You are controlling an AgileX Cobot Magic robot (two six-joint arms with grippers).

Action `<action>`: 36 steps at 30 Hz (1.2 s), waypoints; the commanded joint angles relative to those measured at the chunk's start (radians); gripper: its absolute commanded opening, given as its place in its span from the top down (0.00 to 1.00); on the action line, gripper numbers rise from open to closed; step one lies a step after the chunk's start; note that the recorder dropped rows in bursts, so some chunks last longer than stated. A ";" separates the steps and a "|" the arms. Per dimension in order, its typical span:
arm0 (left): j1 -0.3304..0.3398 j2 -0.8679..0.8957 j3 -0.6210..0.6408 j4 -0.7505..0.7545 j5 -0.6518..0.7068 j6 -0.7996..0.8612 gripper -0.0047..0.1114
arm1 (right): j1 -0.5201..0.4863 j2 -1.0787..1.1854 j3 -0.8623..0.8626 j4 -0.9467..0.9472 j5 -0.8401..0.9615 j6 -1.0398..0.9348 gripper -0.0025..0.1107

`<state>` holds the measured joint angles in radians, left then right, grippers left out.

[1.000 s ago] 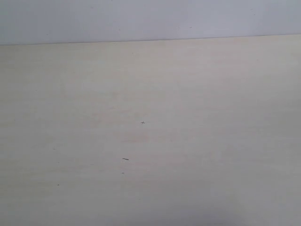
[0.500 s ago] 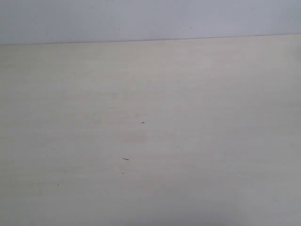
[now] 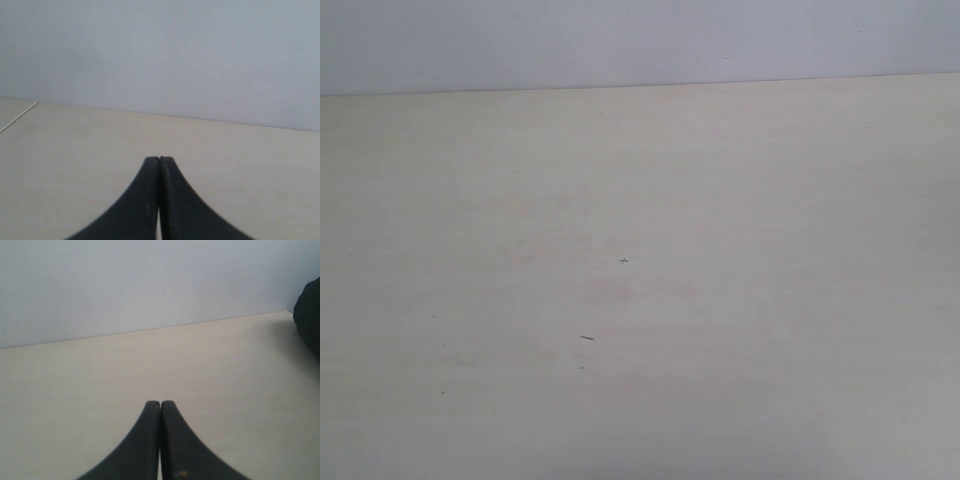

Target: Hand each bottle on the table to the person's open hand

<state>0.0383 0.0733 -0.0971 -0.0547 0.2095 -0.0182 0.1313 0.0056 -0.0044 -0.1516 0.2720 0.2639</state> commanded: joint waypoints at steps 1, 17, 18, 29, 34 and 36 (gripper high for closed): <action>0.000 -0.073 0.029 0.000 -0.003 -0.006 0.95 | 0.003 -0.006 0.004 -0.004 -0.008 0.000 0.98; 0.000 -0.073 0.062 0.000 0.025 -0.006 0.95 | 0.003 -0.006 0.004 -0.004 -0.008 0.000 0.98; 0.000 -0.073 0.062 0.000 0.046 -0.006 0.95 | 0.003 -0.006 0.004 -0.004 -0.008 0.000 0.98; -0.051 -0.073 0.097 0.000 0.103 -0.006 0.95 | 0.003 -0.006 0.004 -0.004 -0.008 0.000 0.98; -0.062 -0.073 0.097 0.000 0.128 -0.006 0.95 | 0.003 -0.006 0.004 -0.004 -0.008 0.000 0.98; -0.062 -0.073 0.097 0.000 0.142 -0.006 0.95 | 0.003 -0.006 0.004 -0.004 -0.008 0.000 0.98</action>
<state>-0.0177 0.0054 -0.0021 -0.0547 0.3395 -0.0182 0.1313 0.0056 -0.0044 -0.1516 0.2720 0.2639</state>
